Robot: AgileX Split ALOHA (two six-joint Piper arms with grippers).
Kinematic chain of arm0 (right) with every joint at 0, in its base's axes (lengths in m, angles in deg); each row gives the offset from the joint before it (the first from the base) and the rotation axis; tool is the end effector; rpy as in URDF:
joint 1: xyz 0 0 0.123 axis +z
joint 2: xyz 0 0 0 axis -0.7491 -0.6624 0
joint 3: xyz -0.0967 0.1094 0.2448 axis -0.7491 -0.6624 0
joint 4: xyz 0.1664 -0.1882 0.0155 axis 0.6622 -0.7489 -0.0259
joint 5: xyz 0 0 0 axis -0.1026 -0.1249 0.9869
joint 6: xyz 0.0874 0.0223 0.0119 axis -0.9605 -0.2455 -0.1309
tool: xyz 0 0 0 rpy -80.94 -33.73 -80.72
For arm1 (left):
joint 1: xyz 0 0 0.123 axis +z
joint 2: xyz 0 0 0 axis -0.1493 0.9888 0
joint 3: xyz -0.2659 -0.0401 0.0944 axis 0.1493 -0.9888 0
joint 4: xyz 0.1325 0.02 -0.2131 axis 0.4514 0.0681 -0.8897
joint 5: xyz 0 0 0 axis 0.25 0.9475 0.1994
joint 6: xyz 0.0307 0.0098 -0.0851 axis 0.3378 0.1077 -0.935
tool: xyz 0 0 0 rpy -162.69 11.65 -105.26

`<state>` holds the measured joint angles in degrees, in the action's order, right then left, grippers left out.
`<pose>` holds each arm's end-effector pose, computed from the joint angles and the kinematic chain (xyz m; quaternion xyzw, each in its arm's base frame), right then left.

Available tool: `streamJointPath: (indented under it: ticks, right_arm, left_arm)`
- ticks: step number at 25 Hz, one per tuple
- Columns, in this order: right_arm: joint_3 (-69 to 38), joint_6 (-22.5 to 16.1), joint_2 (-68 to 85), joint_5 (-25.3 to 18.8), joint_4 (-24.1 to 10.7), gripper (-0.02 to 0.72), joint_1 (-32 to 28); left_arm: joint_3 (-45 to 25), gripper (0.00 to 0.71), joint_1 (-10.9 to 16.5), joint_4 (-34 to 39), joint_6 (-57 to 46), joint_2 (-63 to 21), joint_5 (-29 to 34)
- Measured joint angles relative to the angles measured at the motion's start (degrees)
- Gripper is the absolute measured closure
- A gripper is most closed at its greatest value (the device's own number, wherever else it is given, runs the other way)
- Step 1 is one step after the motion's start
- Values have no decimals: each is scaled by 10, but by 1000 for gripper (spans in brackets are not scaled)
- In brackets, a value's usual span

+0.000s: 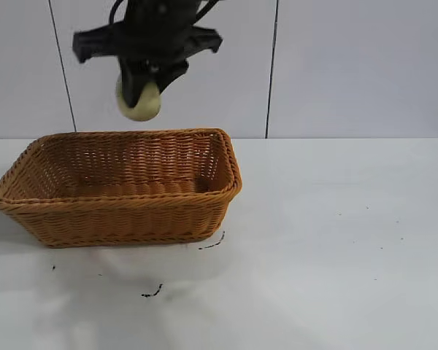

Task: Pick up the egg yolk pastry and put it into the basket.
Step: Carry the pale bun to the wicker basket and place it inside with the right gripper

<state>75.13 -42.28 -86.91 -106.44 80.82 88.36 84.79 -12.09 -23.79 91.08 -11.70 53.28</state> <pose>0.4115 0.3435 0.1701 -0.3046 0.9075 0.1050 0.2695 -0.0047 0.0032 0.2768 0.0371 0.8517 0.0096 0.5226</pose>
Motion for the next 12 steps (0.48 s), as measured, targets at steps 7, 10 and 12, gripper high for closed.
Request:
streamJointPath:
  ticks: [7, 10, 12]
  right_arm:
    - [1, 0, -14, -1, 4, 303, 0]
    - [17, 5, -14, -36, 4, 94, 0]
    - [40, 5, -14, -78, 0, 40, 0]
  left_arm:
    - [0, 17, 0, 0, 0, 0, 0]
    - [0, 17, 0, 0, 0, 0, 0]
    - [0, 17, 0, 0, 0, 0, 0]
